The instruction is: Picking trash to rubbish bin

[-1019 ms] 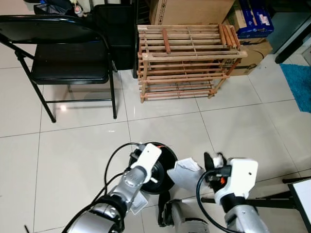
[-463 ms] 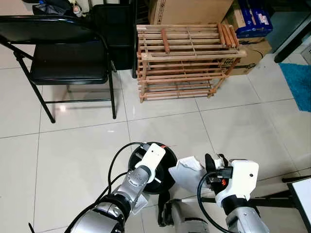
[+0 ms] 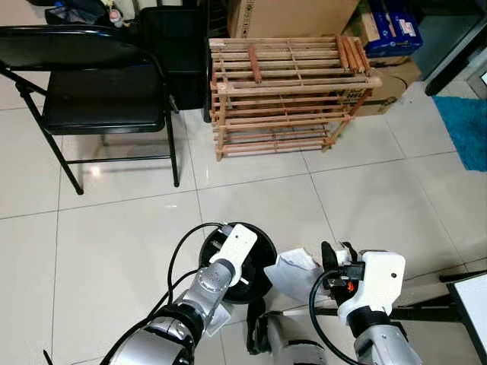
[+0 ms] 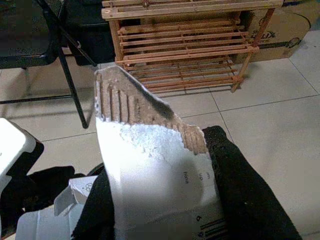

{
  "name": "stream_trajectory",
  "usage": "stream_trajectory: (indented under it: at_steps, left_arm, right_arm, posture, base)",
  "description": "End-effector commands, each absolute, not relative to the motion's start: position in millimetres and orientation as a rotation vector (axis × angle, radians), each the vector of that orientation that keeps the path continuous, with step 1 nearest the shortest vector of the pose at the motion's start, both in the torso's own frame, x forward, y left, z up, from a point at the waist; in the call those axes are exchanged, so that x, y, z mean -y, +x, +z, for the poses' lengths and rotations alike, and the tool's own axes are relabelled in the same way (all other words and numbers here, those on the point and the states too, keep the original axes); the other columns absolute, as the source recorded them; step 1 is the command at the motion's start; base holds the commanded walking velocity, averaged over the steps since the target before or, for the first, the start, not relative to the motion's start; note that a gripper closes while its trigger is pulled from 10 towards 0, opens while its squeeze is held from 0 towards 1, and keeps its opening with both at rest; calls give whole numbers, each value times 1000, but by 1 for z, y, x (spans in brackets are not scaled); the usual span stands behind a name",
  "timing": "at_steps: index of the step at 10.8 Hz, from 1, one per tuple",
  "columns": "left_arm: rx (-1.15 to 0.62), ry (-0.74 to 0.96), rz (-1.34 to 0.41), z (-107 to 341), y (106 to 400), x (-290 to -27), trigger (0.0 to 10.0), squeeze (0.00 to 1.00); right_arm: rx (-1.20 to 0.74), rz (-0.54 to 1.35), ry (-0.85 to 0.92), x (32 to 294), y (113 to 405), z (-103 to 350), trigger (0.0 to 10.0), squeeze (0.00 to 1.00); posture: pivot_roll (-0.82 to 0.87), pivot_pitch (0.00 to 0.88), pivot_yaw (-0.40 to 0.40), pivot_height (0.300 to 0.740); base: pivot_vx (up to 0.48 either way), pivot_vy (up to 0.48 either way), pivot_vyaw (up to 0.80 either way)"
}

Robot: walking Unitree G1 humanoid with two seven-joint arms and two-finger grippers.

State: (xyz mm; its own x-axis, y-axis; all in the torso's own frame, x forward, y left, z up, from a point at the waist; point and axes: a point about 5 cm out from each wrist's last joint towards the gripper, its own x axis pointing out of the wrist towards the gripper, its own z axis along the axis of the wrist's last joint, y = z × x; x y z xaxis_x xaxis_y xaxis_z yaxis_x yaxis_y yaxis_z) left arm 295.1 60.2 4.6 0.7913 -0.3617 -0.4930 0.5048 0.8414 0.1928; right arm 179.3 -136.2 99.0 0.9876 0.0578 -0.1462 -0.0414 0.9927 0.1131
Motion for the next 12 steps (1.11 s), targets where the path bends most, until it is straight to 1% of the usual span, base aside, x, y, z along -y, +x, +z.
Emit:
stream_trajectory:
  at_steps: [1, 6, 9, 12]
  left_arm:
    - [-495, 322, -479, -4, 287, -58, 10000, 1000]
    - [-481, 317, -474, -1, 289, -57, 10000, 1000]
    - [-486, 282, -353, 2, 298, -81, 10000, 1000]
    - [-468, 209, -305, 4, 300, -98, 10000, 1000]
  right_arm:
    - [-163, 21, 95, 144, 174, 99, 10000, 0]
    - [-160, 26, 93, 144, 178, 98, 10000, 0]
    - [-148, 57, 90, 143, 191, 96, 10000, 0]
    - [-130, 119, 83, 139, 215, 94, 10000, 0]
  posture:
    - [-86, 317, -122, 740]
    - [-74, 304, -124, 740]
    - [-2, 292, -132, 740]
    - [99, 284, -147, 740]
  base:
    - [0, 0, 0]
    - [0, 0, 0]
    - [0, 0, 0]
    - [0, 0, 0]
